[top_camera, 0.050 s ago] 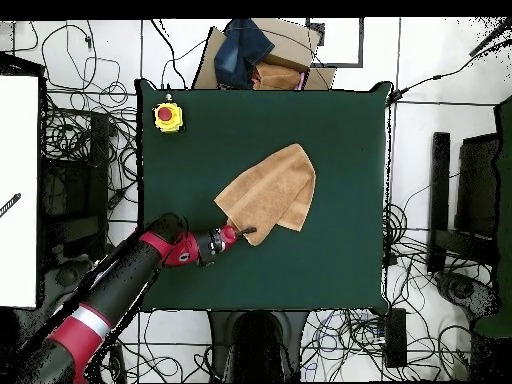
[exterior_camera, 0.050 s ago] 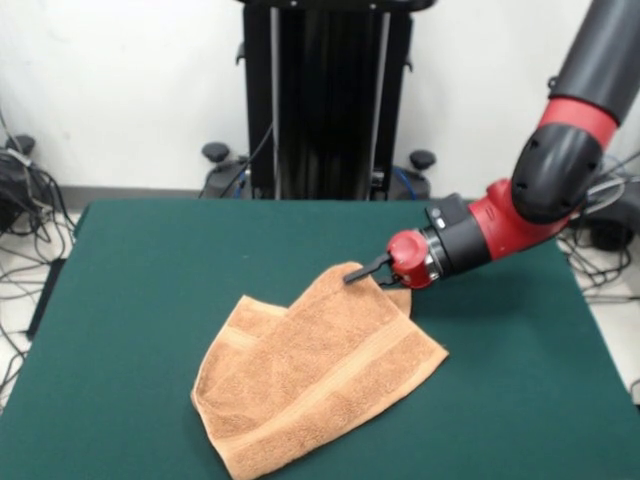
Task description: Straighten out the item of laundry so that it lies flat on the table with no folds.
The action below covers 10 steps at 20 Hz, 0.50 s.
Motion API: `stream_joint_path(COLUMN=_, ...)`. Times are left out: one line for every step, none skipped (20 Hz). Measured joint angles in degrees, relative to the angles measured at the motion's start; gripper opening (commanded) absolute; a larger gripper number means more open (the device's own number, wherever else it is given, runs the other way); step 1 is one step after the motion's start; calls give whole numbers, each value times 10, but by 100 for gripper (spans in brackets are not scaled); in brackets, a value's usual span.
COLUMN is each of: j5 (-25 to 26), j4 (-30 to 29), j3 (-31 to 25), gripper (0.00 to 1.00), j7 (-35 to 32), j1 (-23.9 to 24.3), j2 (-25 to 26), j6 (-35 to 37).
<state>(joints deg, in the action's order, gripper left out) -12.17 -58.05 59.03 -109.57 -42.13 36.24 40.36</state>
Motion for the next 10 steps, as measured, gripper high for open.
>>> stream_joint_path(j5=0, j4=0, j3=2, gripper=100, j7=0, j1=0, j2=1, j6=0)
stream_joint_path(j5=0, j4=1, j3=4, gripper=100, j7=0, j1=0, j2=1, j6=0)
stream_joint_path(j5=0, j4=1, j3=5, gripper=100, j7=0, j1=0, j2=1, j6=0)
stream_joint_path(j5=0, j4=1, j3=7, gripper=100, j7=0, j1=0, j2=1, j6=0)
stream_joint_path(j5=0, j4=2, j3=10, gripper=100, j7=0, j1=0, j2=1, j6=0)
stream_joint_path(j5=0, j4=2, j3=11, gripper=100, j7=0, j1=0, j2=0, j6=0)
stream_joint_path(j5=0, j4=2, j3=11, gripper=100, j7=0, j1=0, j2=0, j6=0)
stream_joint_path(j5=0, j4=2, j3=11, gripper=100, j7=0, j1=0, j2=-1, j6=0)
stream_joint_path(j5=0, j4=2, j3=12, gripper=100, j7=0, j1=0, j2=-2, j6=0)
stream_joint_path(j5=0, j4=2, j3=12, gripper=100, j7=0, j1=0, j2=-4, j6=0)
